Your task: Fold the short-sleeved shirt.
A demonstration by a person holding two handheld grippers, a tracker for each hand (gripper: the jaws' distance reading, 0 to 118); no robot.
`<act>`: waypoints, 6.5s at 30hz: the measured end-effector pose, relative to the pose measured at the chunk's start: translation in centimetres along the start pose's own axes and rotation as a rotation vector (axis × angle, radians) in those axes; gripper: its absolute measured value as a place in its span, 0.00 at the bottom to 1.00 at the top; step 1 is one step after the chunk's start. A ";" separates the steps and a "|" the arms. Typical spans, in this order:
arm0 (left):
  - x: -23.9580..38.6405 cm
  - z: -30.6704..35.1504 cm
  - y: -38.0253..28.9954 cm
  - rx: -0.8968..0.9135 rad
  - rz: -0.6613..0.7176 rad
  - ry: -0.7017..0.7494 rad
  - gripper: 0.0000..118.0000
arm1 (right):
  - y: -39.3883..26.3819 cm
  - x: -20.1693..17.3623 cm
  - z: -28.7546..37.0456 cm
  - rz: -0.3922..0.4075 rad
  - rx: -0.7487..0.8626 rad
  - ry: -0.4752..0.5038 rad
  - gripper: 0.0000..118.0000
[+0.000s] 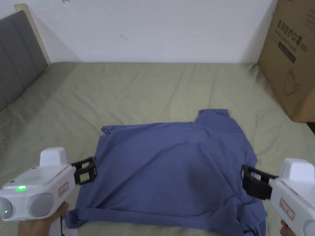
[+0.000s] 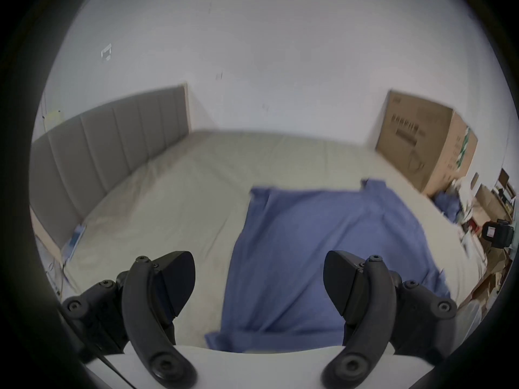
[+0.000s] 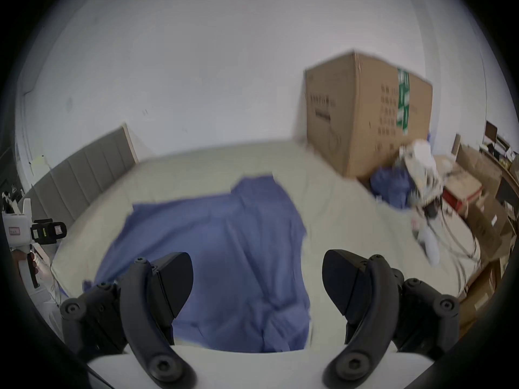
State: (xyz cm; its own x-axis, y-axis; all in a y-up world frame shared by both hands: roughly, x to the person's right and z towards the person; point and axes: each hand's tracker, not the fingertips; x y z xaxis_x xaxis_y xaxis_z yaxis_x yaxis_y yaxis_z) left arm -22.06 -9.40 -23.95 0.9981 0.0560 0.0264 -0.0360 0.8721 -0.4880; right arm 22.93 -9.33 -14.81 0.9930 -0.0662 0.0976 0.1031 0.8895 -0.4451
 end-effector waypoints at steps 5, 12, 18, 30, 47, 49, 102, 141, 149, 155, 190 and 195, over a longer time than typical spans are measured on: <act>2.8 1.3 2.6 0.190 -0.038 0.018 0.83 | 2.9 -2.2 0.9 0.056 0.160 -0.031 0.82; 5.3 2.1 2.1 0.316 -0.111 0.009 0.37 | 3.3 -4.1 1.4 0.106 0.229 -0.088 0.62; 5.7 2.2 1.2 0.325 -0.097 -0.030 0.00 | 2.9 -4.6 1.8 0.121 0.256 -0.105 0.00; 1.1 -1.1 -2.3 -0.003 -0.038 -0.007 0.00 | 2.2 -3.8 1.7 0.115 0.217 -0.102 0.00; -5.0 -6.6 -13.1 -0.463 -0.015 0.143 0.69 | -0.5 -3.2 0.9 0.103 0.116 -0.105 0.00; -5.1 -6.9 -13.6 -0.471 -0.015 0.121 0.51 | -0.9 -3.0 0.9 0.099 0.104 -0.105 0.00; -2.6 -23.7 -3.4 -0.479 -0.036 0.036 0.02 | -3.8 3.5 -23.4 0.005 -0.365 -0.095 0.03; 3.3 1.2 -1.5 0.226 -0.051 -0.015 0.02 | -0.8 -3.5 1.4 0.066 0.203 -0.147 0.00; 3.2 0.6 -2.1 0.157 -0.049 -0.045 0.00 | -0.8 -3.2 1.1 0.059 0.188 -0.117 0.00; 1.9 -2.9 -1.8 -0.017 -0.025 -0.050 0.00 | -0.3 -2.6 0.5 0.056 0.187 -0.118 0.00; -2.3 -14.5 -5.8 -0.445 0.013 0.028 0.04 | -8.5 4.1 -13.5 -0.020 -0.374 -0.148 0.82; -2.1 -14.5 -5.4 -0.435 0.017 0.020 0.04 | -11.2 6.0 -16.6 -0.145 -0.511 -0.148 0.59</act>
State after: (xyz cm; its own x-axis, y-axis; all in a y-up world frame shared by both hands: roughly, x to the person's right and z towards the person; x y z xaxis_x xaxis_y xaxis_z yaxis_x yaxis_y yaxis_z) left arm -23.23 -21.26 -34.07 0.9985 0.0551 0.0005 -0.0319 0.5848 -0.8106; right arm 28.71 -27.22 -23.96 0.9517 -0.0751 0.2978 0.2898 0.5410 -0.7895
